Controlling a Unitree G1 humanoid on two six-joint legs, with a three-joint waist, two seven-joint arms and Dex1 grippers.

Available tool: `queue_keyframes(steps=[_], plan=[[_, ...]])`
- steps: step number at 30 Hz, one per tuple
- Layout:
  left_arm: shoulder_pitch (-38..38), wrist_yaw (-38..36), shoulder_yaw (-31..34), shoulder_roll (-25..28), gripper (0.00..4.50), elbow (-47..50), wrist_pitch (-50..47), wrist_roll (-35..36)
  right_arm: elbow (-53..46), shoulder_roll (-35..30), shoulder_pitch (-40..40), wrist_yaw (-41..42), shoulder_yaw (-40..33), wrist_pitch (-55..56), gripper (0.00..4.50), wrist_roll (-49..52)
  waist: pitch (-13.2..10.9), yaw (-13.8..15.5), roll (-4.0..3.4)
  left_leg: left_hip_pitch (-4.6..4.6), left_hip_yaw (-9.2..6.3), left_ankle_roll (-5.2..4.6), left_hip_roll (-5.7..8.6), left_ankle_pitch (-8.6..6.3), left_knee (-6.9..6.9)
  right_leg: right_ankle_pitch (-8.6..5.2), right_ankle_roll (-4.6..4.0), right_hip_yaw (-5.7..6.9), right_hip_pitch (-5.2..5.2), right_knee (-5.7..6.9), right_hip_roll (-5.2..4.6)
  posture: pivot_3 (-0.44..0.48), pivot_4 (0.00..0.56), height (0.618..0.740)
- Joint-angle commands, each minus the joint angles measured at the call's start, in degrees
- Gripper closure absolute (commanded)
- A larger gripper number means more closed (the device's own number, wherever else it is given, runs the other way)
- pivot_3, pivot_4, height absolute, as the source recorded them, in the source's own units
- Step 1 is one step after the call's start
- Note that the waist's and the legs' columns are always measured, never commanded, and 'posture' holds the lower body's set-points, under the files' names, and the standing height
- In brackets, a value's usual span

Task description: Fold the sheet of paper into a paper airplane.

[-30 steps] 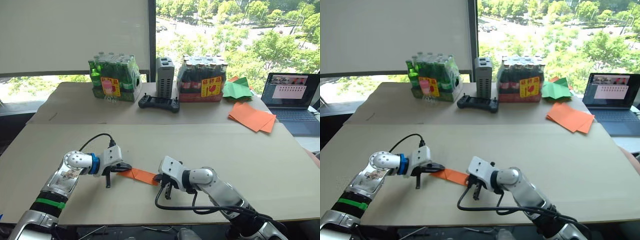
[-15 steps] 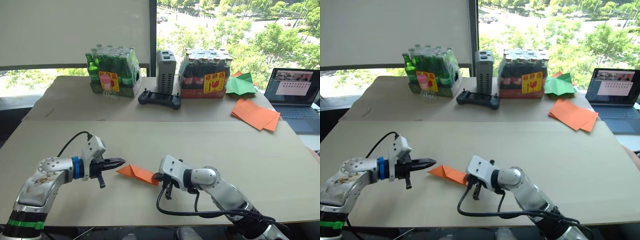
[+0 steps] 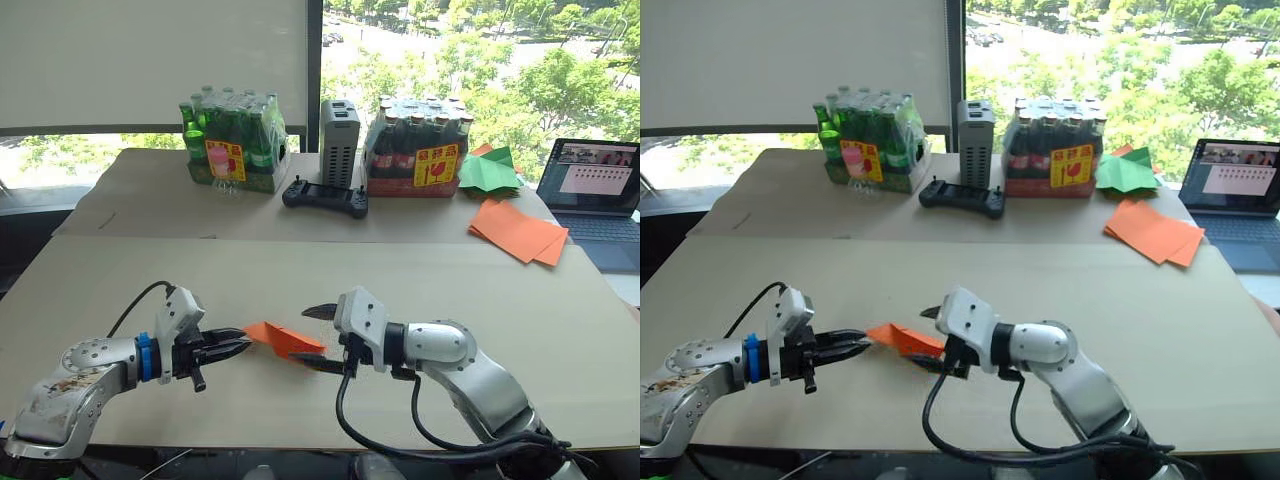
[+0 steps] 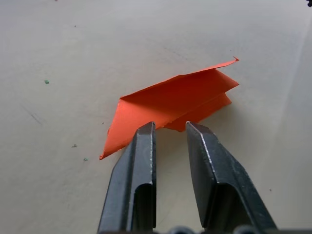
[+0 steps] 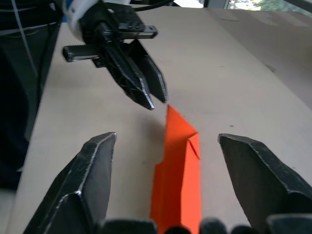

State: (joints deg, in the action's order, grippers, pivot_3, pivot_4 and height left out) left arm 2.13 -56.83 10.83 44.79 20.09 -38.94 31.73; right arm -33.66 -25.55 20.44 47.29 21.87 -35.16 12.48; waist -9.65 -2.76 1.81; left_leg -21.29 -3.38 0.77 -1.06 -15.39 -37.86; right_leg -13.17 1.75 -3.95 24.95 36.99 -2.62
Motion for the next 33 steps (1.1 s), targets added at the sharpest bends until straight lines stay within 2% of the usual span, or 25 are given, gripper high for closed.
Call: queue_keyframes(steps=[1,2,10,15,21,33], plan=[[0.0,-0.1,1.3,1.0,1.98,1.3,0.5,1.1,-2.0,-0.8,-0.4,2.5,-0.2,-2.3,0.52,4.6,0.0,0.1,0.0,0.0,0.01,0.0,0.0,0.0,0.0,0.0,0.0,0.0,-0.01,0.0,0.0,0.0,0.15,0.733],[-0.1,-0.3,1.3,1.1,1.68,1.2,0.7,1.2,-1.6,-1.3,-0.6,3.2,0.1,-2.0,0.52,4.9,0.0,0.1,0.0,0.01,0.02,0.0,0.01,0.0,0.0,0.01,-0.01,0.0,-0.02,0.0,0.0,0.0,0.15,0.733],[-0.9,-0.7,0.4,0.6,1.68,2.7,0.7,2.4,9.7,-0.3,0.3,3.1,5.1,2.3,0.52,0.7,0.0,0.1,0.01,0.05,0.04,0.0,-0.01,0.0,0.0,0.02,-0.02,-0.01,-0.02,0.01,0.03,0.0,0.15,0.733],[-1.4,1.1,1.1,0.4,1.68,5.3,-0.7,4.3,18.2,3.3,2.8,0.8,3.6,4.6,0.52,-0.8,0.0,0.1,0.02,0.06,0.05,0.02,-0.01,0.01,-0.01,0.03,-0.05,-0.02,-0.03,0.02,0.02,0.0,0.15,0.733],[-1.0,2.8,1.1,0.4,1.68,6.6,-1.7,5.9,20.5,5.8,4.8,0.3,-0.7,1.9,0.52,2.2,0.0,0.2,0.01,0.05,0.03,0.02,0.0,0.01,-0.01,0.04,-0.05,-0.02,-0.03,0.04,0.01,0.0,0.15,0.733],[1.0,4.4,0.4,0.4,1.68,4.8,-1.1,6.1,24.5,8.0,7.5,-2.0,-1.9,-2.6,0.52,1.7,0.0,0.1,0.01,0.06,0.04,0.02,0.0,0.01,-0.01,0.04,-0.06,-0.02,-0.02,0.09,0.02,0.0,0.15,0.733]])
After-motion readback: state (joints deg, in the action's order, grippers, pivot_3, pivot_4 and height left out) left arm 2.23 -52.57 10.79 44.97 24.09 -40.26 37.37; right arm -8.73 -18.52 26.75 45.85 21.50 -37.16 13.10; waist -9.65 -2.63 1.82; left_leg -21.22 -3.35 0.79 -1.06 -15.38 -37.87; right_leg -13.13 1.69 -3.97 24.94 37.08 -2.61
